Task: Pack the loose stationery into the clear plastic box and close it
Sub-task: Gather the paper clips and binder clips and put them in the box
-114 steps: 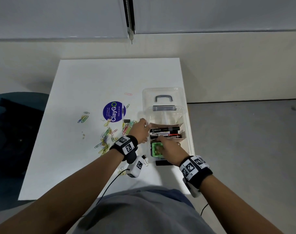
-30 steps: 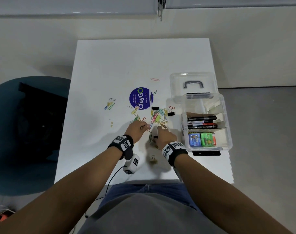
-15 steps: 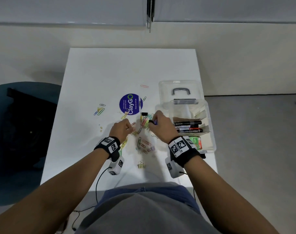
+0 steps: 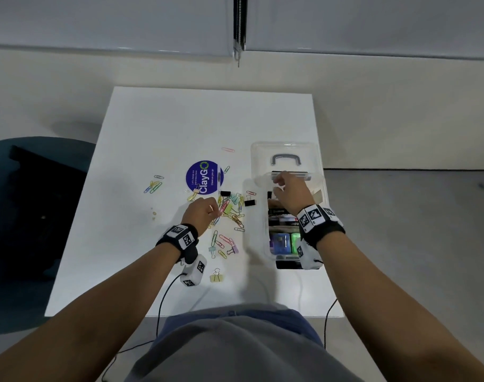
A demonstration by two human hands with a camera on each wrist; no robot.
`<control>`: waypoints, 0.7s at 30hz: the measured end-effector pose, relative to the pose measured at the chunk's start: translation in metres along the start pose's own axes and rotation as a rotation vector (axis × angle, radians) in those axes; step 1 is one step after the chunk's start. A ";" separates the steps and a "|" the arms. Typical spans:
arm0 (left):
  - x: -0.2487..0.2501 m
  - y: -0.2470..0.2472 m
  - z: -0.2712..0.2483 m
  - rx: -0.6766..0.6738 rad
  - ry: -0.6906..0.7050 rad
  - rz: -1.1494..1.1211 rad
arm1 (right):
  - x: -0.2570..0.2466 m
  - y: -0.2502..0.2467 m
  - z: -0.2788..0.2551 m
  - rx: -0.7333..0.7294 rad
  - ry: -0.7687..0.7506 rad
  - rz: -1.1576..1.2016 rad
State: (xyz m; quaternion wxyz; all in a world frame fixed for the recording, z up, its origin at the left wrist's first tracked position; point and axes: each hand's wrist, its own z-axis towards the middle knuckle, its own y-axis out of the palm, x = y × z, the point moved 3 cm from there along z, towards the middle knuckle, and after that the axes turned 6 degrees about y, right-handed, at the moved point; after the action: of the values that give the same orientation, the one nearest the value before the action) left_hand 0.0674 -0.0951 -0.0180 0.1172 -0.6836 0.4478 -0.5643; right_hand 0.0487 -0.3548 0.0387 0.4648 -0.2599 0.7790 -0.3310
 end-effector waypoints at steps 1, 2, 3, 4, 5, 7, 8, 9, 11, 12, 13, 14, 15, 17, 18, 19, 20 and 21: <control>0.001 0.000 0.000 0.008 -0.021 -0.043 | -0.003 0.000 -0.001 0.016 -0.026 -0.021; 0.002 -0.001 -0.001 0.021 -0.040 -0.091 | -0.007 0.000 -0.004 0.039 -0.053 -0.030; 0.003 -0.001 -0.001 0.036 -0.051 -0.138 | -0.013 0.000 -0.009 0.053 -0.086 -0.018; 0.007 -0.002 -0.001 0.048 -0.053 -0.181 | -0.021 0.003 -0.015 0.039 -0.128 0.009; 0.011 -0.003 -0.002 0.055 -0.046 -0.227 | -0.030 0.008 -0.024 -0.010 -0.175 0.041; 0.025 -0.007 -0.003 0.061 -0.032 -0.339 | -0.048 0.023 -0.040 -0.147 -0.250 0.066; 0.032 -0.009 -0.003 0.067 -0.030 -0.393 | -0.054 0.031 -0.045 -0.192 -0.261 0.062; 0.038 -0.011 -0.003 0.076 -0.027 -0.436 | -0.058 0.039 -0.048 -0.217 -0.240 0.065; 0.049 -0.015 -0.004 0.102 -0.023 -0.493 | -0.061 0.049 -0.049 -0.231 -0.169 0.128; 0.053 -0.016 -0.004 0.113 -0.021 -0.509 | -0.061 0.051 -0.048 -0.229 -0.126 0.199; 0.055 -0.017 -0.004 0.119 -0.017 -0.518 | -0.062 0.052 -0.047 -0.229 -0.078 0.273; 0.056 -0.017 -0.004 0.120 -0.017 -0.526 | -0.062 0.052 -0.046 -0.227 -0.037 0.337; 0.056 -0.018 -0.005 0.115 -0.018 -0.541 | -0.062 0.051 -0.044 -0.218 -0.005 0.385; 0.053 -0.018 -0.006 0.083 -0.015 -0.612 | -0.060 0.048 -0.041 -0.201 0.030 0.429; 0.051 -0.017 -0.007 0.061 -0.012 -0.655 | -0.059 0.047 -0.039 -0.192 0.036 0.439; 0.050 -0.017 -0.009 0.037 -0.008 -0.691 | -0.059 0.045 -0.039 -0.189 0.038 0.451; 0.050 -0.018 -0.009 0.016 -0.008 -0.709 | -0.058 0.044 -0.039 -0.193 0.043 0.468; 0.049 -0.018 -0.009 0.001 -0.008 -0.703 | -0.058 0.045 -0.039 -0.207 0.044 0.483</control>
State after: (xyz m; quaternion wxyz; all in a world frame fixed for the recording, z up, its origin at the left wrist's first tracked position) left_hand 0.0664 -0.1183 0.0299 -0.0821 -0.7982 0.1843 -0.5677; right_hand 0.0345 -0.2736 0.0500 0.4842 -0.1051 0.8582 -0.1345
